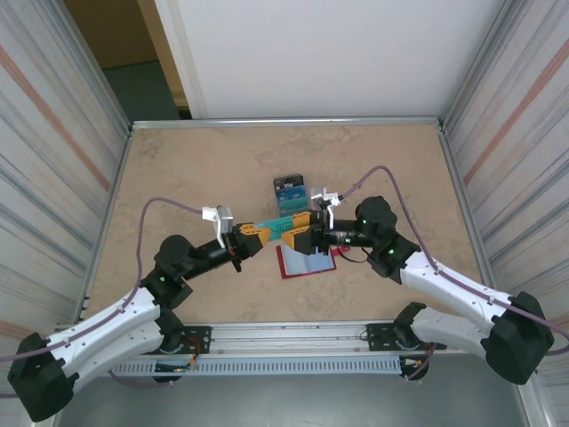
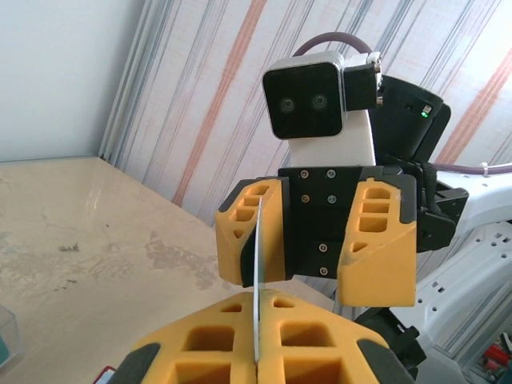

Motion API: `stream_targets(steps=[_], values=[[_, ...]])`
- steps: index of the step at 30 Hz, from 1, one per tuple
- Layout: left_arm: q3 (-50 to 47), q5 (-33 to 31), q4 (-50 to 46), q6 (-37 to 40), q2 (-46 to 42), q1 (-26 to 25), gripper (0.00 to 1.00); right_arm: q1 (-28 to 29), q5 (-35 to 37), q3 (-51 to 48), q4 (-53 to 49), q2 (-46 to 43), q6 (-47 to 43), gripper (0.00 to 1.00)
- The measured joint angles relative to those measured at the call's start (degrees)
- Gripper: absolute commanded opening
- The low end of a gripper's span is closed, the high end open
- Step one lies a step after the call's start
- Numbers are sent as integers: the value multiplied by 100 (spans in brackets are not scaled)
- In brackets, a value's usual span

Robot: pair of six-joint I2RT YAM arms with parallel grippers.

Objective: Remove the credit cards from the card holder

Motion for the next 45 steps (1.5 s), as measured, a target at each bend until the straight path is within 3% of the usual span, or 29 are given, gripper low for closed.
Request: stream_targets(steps=[3, 4, 5, 6, 9, 11, 17, 21, 25, 32, 36, 39, 40, 43, 45], values=[[0, 98, 98, -22, 42, 0, 0, 37, -94, 4, 20, 76, -46, 5], [0, 144, 105, -22, 44, 0, 0, 57, -116, 15, -11, 105, -76, 0], [0, 164, 74, -20, 31, 0, 0, 61, -138, 39, -72, 125, -103, 0], [0, 157, 50, -17, 26, 2, 7, 63, -131, 74, -133, 131, -151, 0], [79, 109, -337, 120, -157, 0, 43, 105, -164, 229, -450, 114, -345, 0], [247, 55, -925, 358, -376, 0, 57, 142, -155, 310, -721, 31, -516, 0], [1547, -72, -3206, 1604, -787, 0, 64, 153, -20, 525, -1941, -391, -1123, 0], [2518, -33, -4461, 2422, -492, 0, 63, 151, 20, 743, -2605, -463, -1453, 0], [3235, 249, -5359, 3058, 330, 0, 60, 151, 37, 852, -3067, -463, -1679, 0], [3668, 734, -6279, 3821, 1534, -144, 55, 151, 28, 885, -3438, -461, -1853, 0], [3915, 925, -6555, 4172, 1847, -151, 24, 153, 13, 909, -3519, -461, -1908, 1], [4006, 1095, -6616, 4352, 1941, -166, 7, 140, 59, 911, -3552, -461, -1915, 2], [4011, 1134, -6645, 4391, 1945, -177, 0, 138, 74, 911, -3563, -461, -1934, 6], [4024, 1137, -6675, 4485, 1945, -184, 0, 136, 179, 911, -3595, -461, -2017, 21], [4030, 1088, -6669, 4557, 1945, -181, 0, 136, 302, 911, -3613, -463, -2024, 36]])
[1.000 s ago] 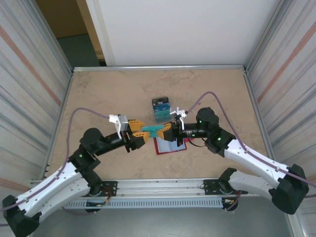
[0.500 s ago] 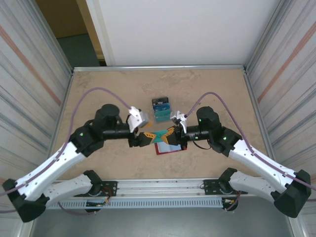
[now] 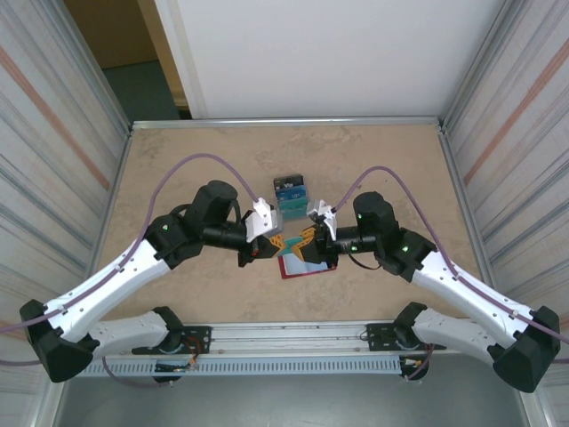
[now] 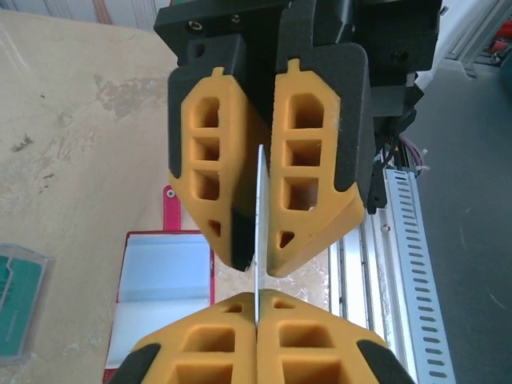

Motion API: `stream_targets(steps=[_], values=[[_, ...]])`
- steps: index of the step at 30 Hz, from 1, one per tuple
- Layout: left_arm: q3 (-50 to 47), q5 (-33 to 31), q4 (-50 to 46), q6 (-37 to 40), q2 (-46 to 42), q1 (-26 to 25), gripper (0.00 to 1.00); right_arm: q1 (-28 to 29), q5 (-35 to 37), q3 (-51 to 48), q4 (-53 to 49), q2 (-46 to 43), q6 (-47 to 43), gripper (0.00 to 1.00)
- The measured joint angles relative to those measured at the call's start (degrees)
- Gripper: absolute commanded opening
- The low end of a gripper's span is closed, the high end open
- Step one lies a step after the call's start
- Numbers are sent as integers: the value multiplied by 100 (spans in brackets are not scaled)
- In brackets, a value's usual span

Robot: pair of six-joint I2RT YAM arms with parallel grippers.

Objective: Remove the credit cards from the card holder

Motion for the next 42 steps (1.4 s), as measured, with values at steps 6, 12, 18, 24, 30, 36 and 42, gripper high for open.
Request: stream_targets(steps=[6, 12, 18, 24, 30, 36, 42], values=[[-46, -485, 334, 310, 31, 302, 0, -13, 1099, -2, -125, -236, 66, 83], [-66, -855, 977, 638, 719, 907, 0, -223, 2457, -2, -319, -374, 376, 99], [50, -1056, 1539, 1021, 2015, 1290, 0, -350, 3805, -2, -579, -363, 907, 99], [820, -970, 1668, 1300, 3309, 1467, 0, -490, 4553, -2, -695, -374, 1309, 99], [1563, -896, 1665, 1484, 4155, 1471, 0, -501, 5132, -2, -857, -428, 1602, 99], [1899, -857, 1628, 1543, 4680, 1471, 0, -501, 5576, -2, -1078, -551, 1705, 99], [2013, -785, 1497, 1617, 4916, 1471, 0, -533, 5807, -2, -1217, -592, 1821, 99]])
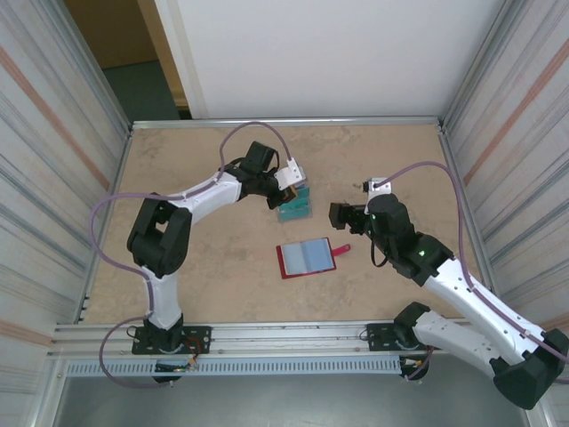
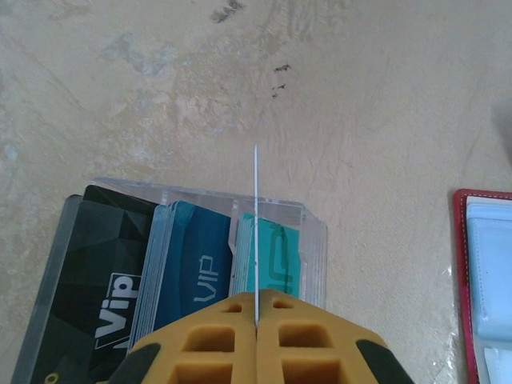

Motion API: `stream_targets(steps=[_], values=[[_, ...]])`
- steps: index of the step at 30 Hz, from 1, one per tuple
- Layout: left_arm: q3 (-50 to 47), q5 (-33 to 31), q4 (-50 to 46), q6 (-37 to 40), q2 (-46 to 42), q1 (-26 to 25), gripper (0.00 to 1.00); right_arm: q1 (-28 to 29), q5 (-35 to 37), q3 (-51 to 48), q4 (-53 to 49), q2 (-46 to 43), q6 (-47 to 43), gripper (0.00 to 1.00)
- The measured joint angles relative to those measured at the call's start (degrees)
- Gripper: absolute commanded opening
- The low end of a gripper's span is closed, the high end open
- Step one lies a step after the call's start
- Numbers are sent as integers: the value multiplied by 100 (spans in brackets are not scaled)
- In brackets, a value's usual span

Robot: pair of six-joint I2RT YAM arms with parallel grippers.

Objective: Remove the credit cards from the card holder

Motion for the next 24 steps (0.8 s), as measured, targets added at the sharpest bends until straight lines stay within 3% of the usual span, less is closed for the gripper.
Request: stream_targets(steps=[22, 24], values=[[131, 103, -308, 315, 326, 11, 0, -4, 87, 0, -138, 87, 125, 99], [175, 103, -313, 313, 348, 17, 9, -4, 85, 0, -138, 87, 125, 99]])
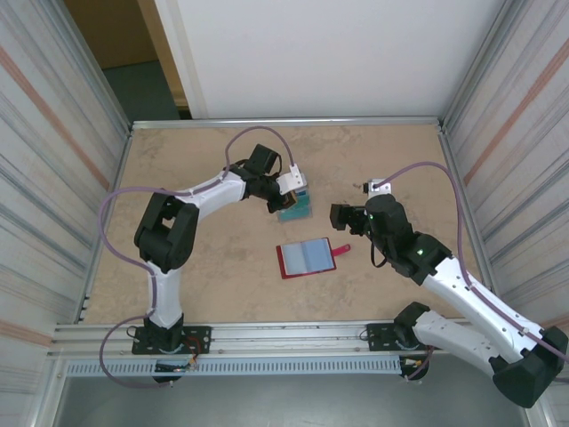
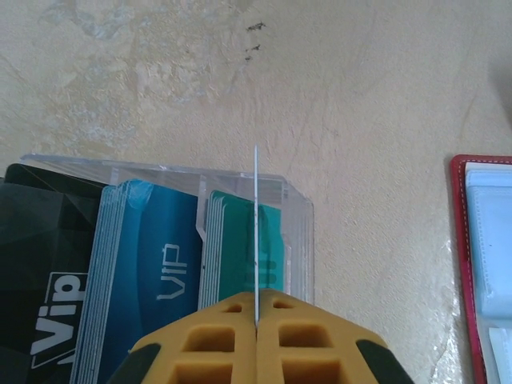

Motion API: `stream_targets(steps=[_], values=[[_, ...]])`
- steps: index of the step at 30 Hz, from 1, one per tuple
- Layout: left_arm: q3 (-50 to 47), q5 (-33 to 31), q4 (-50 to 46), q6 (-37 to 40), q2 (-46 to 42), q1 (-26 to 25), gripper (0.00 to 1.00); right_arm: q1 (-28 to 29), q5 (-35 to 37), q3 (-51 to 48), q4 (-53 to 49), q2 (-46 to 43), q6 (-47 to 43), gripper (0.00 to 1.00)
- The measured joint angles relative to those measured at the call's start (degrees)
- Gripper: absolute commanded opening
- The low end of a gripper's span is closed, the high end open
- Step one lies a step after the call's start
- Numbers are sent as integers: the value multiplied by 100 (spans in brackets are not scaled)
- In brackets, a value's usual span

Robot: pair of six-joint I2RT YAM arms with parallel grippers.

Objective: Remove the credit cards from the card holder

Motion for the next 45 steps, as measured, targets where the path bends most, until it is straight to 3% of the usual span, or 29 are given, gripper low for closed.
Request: stream_targets(steps=[3, 13, 18, 20, 22, 25, 30, 35, 45], values=[[37, -4, -28, 2, 11, 13, 21, 0, 0, 0, 0, 0, 0, 99], [42, -48, -177, -7, -39, 13, 22, -26, 31, 0, -4, 0, 0, 99], [-271, -223, 7, -146, -662, -4, 24, -26, 334, 0, -39, -20, 0, 99], [-581, -378, 245, -326, -1088, -31, 38, -28, 505, -2, -39, -57, -2, 99], [-964, -570, 555, -538, -1534, -72, 45, -37, 721, -11, -39, -114, -4, 99], [-1648, -946, 1091, -907, -2173, -118, 67, -72, 1102, -118, 35, -199, -22, 99], [-2911, -2017, 1856, -1510, -3110, -116, 97, -190, 1665, -678, 470, -256, -372, 99], [-4057, -3047, 2378, -2004, -4124, 92, 99, -522, 1821, -1220, 892, -273, -704, 99], [-5694, -4301, 3047, -2852, -6087, 1379, 99, -1401, 1733, -1773, 1794, -219, -1099, 99]])
